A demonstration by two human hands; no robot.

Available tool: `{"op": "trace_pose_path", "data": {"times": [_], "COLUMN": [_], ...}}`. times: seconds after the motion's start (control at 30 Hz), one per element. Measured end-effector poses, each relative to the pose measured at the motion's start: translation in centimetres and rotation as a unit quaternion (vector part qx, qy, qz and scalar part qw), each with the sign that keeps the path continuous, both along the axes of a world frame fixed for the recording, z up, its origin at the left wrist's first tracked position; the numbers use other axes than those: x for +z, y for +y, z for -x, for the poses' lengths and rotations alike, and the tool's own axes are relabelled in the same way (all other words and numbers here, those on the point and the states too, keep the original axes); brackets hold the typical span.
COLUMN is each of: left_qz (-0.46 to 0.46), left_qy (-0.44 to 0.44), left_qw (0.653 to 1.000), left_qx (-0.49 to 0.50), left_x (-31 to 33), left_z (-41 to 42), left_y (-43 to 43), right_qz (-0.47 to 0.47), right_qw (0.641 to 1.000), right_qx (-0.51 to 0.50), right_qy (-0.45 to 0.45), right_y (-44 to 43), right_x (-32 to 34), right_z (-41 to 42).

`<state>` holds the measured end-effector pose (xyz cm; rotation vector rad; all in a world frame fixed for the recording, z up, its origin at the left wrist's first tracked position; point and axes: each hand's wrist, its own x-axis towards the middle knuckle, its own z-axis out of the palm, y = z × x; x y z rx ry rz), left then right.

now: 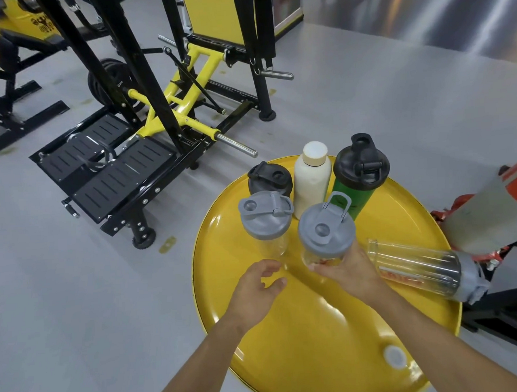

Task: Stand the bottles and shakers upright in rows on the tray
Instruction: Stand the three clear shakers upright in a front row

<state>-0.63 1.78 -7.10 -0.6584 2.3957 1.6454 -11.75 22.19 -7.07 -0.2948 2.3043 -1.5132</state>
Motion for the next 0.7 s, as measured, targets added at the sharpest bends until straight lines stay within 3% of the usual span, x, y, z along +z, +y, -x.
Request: {"op": "trace_pose_path", "data": {"times": [0.7], "left_qz": [-0.022], "left_qy": [-0.023], "left_qw": [0.999], "left_qx": [0.0], "left_x": [-0.6], "left_z": [0.2], "left_y": [0.0], "right_qz": [0.001], "right_qw": [0.999], "right_qx": [-0.003], "right_qy": [-0.048], "right_y": [-0.8], "right_x": [0.0], "right_z": [2.6]}}
